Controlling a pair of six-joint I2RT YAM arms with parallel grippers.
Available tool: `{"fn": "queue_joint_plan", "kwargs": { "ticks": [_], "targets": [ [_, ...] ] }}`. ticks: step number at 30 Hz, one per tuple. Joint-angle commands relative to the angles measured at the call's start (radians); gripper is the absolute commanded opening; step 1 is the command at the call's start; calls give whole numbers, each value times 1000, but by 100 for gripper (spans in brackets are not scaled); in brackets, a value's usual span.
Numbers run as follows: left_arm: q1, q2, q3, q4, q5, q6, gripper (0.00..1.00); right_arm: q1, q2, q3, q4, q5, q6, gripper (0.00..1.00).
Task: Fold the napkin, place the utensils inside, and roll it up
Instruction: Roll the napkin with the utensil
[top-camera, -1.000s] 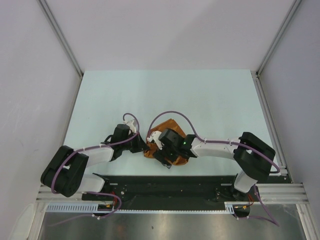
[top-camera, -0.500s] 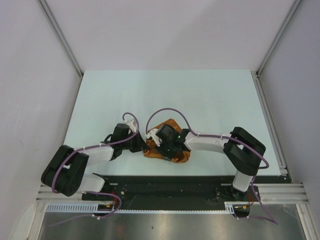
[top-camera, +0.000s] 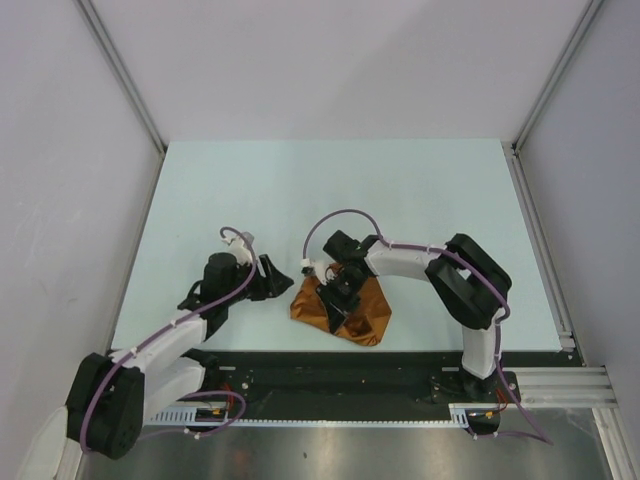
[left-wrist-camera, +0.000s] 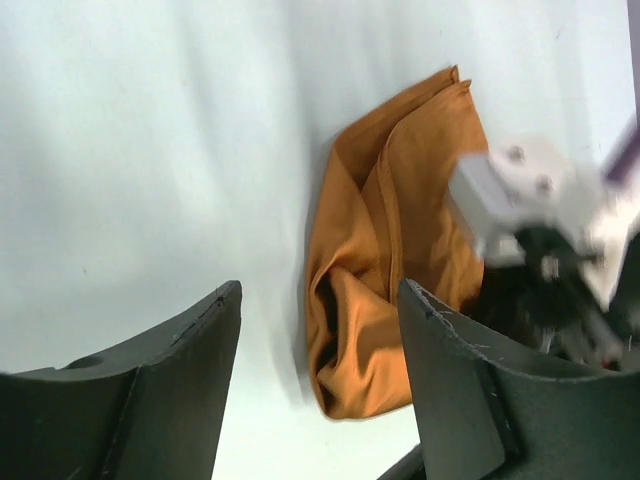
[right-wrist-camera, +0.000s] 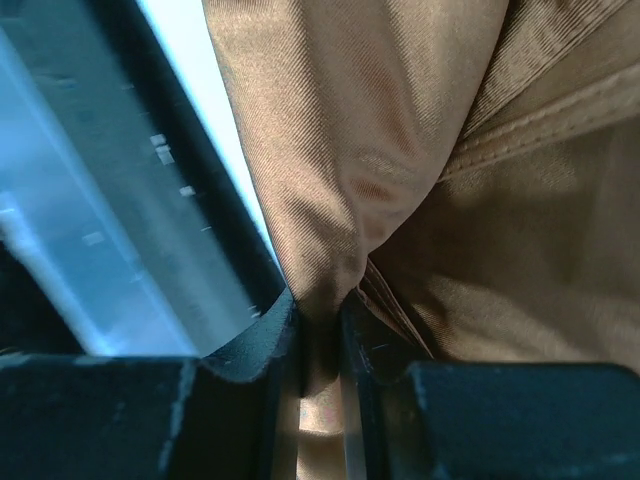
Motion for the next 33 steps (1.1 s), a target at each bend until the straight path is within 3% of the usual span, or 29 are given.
{"fn": "queue_joint_plan", "kwargs": {
  "ticks": [1,11,26,33],
  "targets": [
    [-5,-70,-83,86,57,35,69,-64,65,45,-84,-288,6,20],
    [-71,-44,-124,209,91,50,68,-178,235,48,-30,-549,9,16],
    [-105,286,-42,388,71,47,67,-238,348,48,-43,-635,-34,14],
    [-112,384,-32,408,124,33,50,-248,364,59,-42,-643,-33,14]
  ]
}}
